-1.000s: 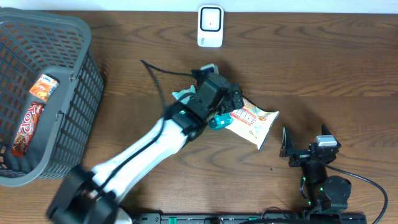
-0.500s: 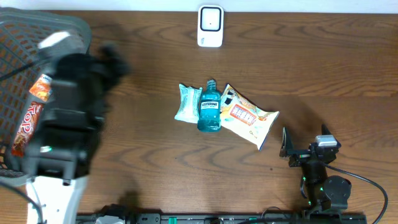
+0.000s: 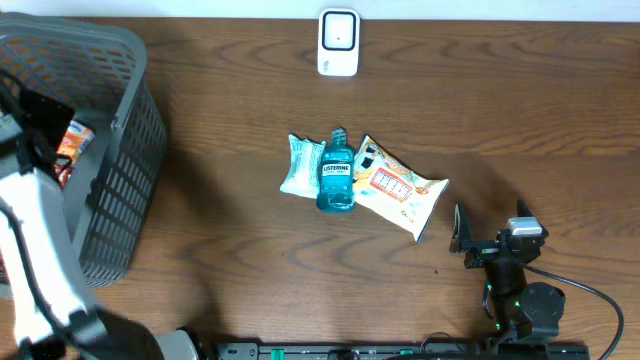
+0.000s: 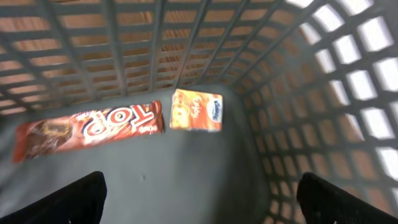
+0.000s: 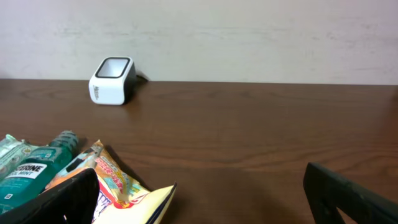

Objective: Scan the item barcode
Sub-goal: 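Move the left gripper back into the basket and grasp the orange tissue pack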

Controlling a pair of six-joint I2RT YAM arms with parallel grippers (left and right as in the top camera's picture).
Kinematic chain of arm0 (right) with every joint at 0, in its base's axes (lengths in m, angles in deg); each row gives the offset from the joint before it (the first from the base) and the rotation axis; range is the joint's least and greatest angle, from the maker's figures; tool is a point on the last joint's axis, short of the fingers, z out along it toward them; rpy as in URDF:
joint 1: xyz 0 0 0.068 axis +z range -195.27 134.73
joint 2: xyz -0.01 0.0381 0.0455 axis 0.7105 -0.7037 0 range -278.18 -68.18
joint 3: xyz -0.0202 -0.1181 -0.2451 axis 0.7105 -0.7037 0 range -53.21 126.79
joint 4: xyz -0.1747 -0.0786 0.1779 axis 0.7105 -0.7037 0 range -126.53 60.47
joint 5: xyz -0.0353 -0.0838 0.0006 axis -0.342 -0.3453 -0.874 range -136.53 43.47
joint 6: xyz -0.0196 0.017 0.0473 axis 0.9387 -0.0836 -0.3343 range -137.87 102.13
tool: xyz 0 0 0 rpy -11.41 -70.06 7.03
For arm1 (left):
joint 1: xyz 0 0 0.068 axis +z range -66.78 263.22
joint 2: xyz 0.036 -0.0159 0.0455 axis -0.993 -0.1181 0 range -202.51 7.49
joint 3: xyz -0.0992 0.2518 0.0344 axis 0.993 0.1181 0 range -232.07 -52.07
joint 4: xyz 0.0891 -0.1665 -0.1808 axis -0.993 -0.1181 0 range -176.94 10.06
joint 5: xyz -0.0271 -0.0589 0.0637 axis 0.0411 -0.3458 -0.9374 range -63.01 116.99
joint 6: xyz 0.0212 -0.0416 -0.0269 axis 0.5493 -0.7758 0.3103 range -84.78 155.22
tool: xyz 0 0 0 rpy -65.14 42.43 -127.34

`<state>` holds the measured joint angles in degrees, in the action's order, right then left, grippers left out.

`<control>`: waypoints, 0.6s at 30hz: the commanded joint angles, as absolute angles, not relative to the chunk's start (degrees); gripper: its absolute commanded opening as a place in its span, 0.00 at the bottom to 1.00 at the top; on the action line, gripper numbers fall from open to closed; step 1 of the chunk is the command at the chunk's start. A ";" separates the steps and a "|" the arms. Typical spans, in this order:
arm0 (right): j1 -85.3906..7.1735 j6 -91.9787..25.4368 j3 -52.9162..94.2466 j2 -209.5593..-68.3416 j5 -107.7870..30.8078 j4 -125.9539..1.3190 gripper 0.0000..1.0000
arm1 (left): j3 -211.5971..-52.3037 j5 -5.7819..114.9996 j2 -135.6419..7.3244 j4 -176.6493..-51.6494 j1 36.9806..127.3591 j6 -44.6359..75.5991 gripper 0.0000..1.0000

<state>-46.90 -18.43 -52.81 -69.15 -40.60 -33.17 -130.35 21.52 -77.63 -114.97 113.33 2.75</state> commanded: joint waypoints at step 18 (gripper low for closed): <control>-46.68 -17.58 -52.89 -68.82 -40.62 -33.39 0.99 | -130.70 14.26 -107.60 -92.61 112.17 10.12 0.98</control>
<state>-46.90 -18.43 -52.81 -69.15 -40.60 -33.17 -130.35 15.38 -105.87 -93.86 112.61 9.35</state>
